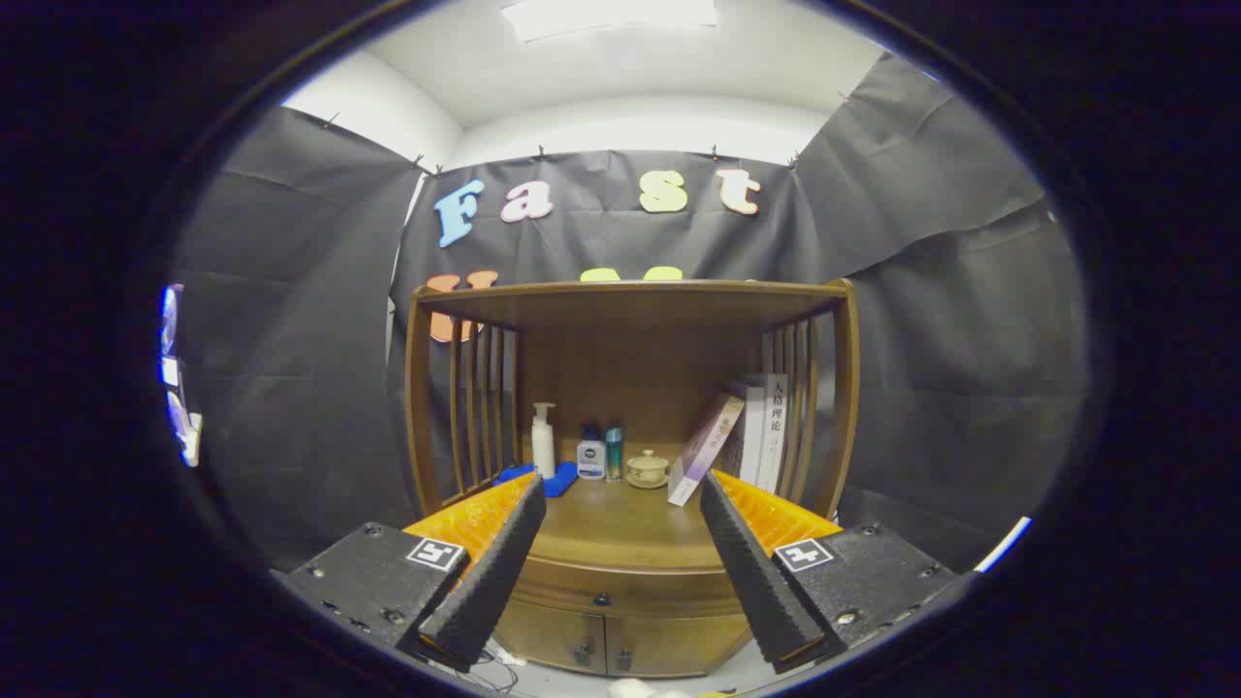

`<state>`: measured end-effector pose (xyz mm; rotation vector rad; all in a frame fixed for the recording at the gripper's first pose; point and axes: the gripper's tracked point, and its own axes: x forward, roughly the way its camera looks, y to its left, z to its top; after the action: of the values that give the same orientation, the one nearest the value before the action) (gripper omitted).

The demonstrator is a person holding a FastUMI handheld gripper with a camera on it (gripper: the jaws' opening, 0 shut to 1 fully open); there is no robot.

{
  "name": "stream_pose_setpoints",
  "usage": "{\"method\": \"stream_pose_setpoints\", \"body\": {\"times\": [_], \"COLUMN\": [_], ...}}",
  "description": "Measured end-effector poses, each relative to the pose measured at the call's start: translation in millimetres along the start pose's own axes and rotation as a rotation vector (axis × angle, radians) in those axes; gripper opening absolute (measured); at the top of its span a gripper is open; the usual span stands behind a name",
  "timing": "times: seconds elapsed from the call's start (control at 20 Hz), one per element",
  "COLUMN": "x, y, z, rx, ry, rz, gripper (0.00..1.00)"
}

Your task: Pull open the drawer, take out the items inside it, and place them on the countertop above the cabinet.

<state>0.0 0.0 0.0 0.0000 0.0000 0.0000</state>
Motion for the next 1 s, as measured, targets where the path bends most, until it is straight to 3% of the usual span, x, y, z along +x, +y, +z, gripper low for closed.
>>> {"method": "stream_pose_setpoints", "body": {"times": [0.45,1.0], "x": [2,13], "y": [2,-13], "z": [-1,-9], "rx": [-0.008,-0.01], "ry": [-0.004,-0.015], "rz": [-0.013,-0.085], "gripper": [1.0,1.0]}}
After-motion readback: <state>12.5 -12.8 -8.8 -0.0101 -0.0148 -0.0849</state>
